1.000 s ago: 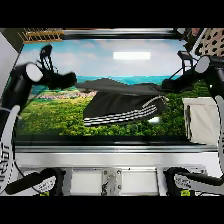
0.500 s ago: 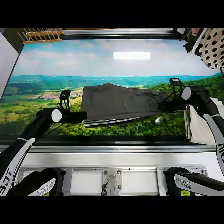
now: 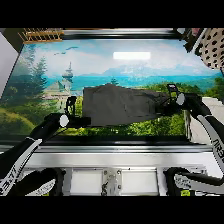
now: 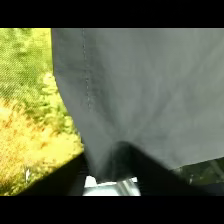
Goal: Fold the clothes and pants, and hang the long-sleeved shirts on hangers.
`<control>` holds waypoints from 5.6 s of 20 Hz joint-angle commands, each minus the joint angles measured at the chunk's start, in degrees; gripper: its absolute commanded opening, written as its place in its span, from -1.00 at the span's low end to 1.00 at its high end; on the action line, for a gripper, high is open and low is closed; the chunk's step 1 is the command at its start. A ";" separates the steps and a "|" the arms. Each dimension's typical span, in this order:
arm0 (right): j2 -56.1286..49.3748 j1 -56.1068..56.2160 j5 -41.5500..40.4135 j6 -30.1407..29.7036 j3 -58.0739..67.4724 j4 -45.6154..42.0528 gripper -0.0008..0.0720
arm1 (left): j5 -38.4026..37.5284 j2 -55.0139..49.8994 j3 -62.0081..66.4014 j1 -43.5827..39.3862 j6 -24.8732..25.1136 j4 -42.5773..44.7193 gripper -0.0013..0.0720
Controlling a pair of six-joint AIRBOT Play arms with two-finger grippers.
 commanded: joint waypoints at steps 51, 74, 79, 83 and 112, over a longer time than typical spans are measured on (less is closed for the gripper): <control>-12.46 -19.69 17.09 -42.29 0.26 46.62 1.00 | -14.08 27.28 1.62 16.59 10.91 -12.11 -0.95; -16.57 -6.75 10.19 -42.42 2.14 56.78 -0.81 | -13.75 27.23 1.62 13.33 8.92 -12.09 -0.95; -10.45 -9.94 12.85 -29.75 2.95 43.34 -0.92 | -13.81 25.29 2.03 12.59 8.94 -12.04 -0.96; -3.10 -12.20 22.18 -16.41 7.91 23.82 -0.92 | -11.63 14.34 7.04 4.72 8.98 -12.02 -0.96; 5.44 4.37 47.84 0.39 35.08 11.82 -0.92 | -11.82 -49.79 64.96 -27.26 9.38 -16.35 -0.95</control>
